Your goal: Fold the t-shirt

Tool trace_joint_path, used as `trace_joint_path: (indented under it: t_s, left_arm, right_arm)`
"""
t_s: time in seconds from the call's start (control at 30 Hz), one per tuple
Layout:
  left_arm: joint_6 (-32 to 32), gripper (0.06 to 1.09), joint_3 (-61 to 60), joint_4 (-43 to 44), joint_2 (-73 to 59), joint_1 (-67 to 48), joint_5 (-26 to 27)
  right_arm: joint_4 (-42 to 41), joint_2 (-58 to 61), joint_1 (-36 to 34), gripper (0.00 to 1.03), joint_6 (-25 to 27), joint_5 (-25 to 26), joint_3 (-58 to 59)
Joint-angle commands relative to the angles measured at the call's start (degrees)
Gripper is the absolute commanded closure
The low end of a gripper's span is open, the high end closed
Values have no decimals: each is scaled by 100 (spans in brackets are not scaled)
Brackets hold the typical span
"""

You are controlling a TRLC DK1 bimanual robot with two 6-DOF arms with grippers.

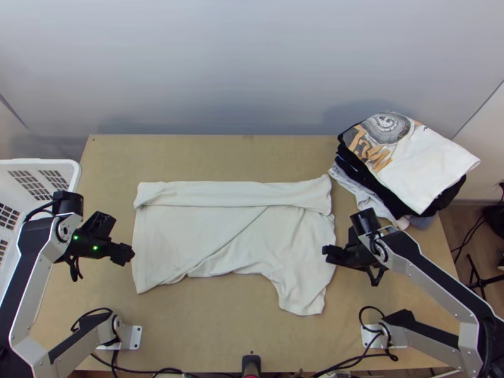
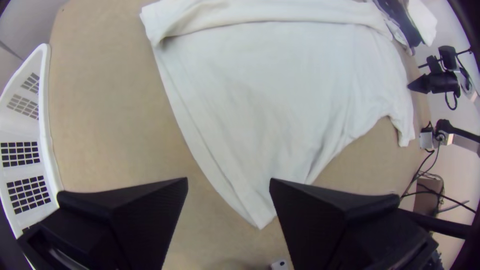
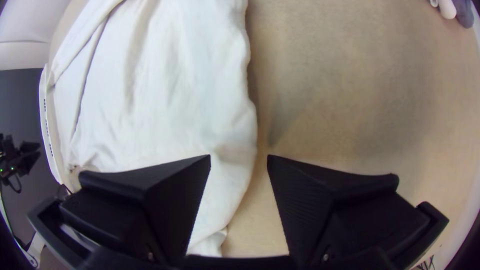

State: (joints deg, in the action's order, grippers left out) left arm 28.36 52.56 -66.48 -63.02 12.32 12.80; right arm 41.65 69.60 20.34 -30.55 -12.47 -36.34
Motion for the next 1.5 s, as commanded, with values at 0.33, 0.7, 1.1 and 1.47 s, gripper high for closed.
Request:
trace_joint_path:
  t_s: [0.33,0.7,1.1,1.47]
  left_arm:
    - [601,28,-747,-849,71,-581,-568]
    - [609,63,-1318,-208,-34,-1012,-594]
    - [565,61,-1459,47,-228,-1065,-664]
    - [390,58,-1503,12,-219,-1381,-682]
  right_arm:
    - [-52,-237,93,99,66,96,30]
    - [-52,-369,102,99,57,131,4]
    - [-34,-500,102,99,49,131,39]
    - [-34,-500,111,99,49,157,-31]
